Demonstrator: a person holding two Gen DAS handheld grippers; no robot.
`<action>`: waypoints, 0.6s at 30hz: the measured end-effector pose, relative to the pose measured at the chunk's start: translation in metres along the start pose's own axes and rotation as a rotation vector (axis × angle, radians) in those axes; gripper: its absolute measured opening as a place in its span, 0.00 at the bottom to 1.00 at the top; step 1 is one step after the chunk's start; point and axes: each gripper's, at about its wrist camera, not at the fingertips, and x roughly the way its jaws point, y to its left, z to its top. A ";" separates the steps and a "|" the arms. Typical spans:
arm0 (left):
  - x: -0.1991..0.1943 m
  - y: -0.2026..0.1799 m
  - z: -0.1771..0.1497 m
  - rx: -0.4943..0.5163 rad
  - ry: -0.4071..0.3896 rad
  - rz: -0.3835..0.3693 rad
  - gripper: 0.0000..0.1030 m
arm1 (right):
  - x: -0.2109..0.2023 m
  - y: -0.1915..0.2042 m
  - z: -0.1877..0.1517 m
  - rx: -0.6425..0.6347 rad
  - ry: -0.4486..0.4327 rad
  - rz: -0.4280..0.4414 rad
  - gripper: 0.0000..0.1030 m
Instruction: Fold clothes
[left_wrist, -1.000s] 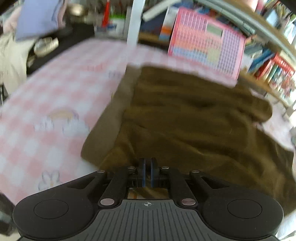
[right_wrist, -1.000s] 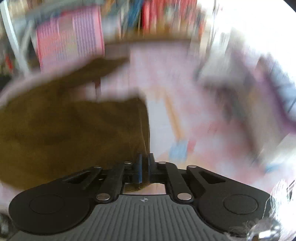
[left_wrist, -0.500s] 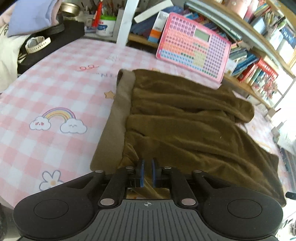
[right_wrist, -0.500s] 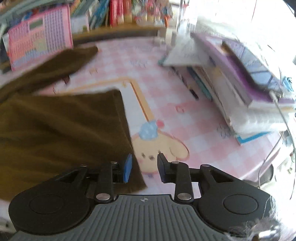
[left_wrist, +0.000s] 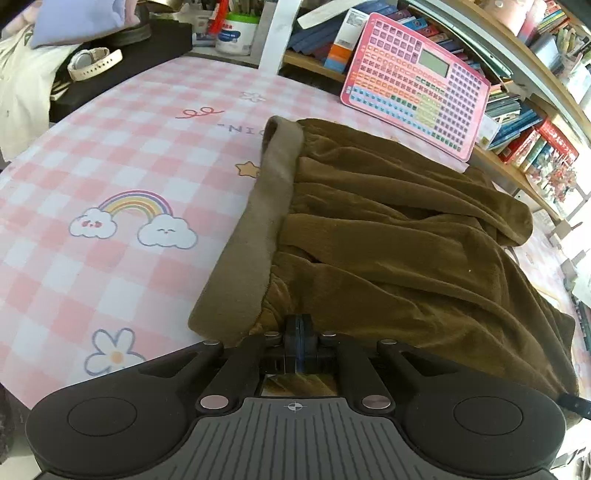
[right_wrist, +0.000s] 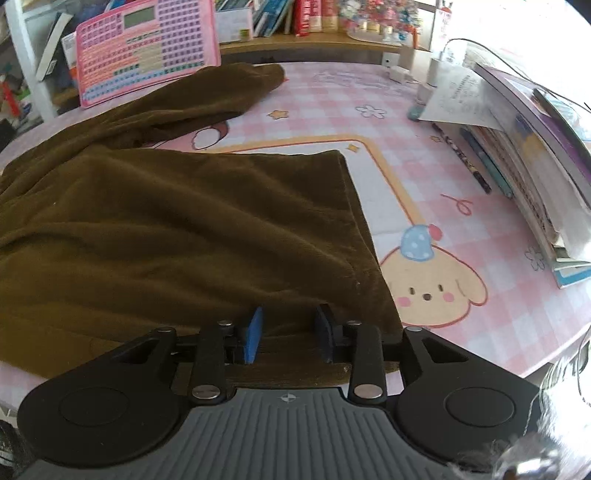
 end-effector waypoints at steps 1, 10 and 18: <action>-0.001 0.003 0.000 -0.007 -0.002 0.003 0.05 | 0.001 0.003 0.000 -0.011 0.001 0.002 0.32; -0.010 0.028 0.004 -0.045 -0.013 0.047 0.05 | 0.005 0.036 0.000 -0.072 -0.006 0.037 0.33; -0.015 0.038 0.001 -0.050 -0.020 0.034 0.05 | 0.006 0.040 -0.001 -0.081 -0.018 0.039 0.32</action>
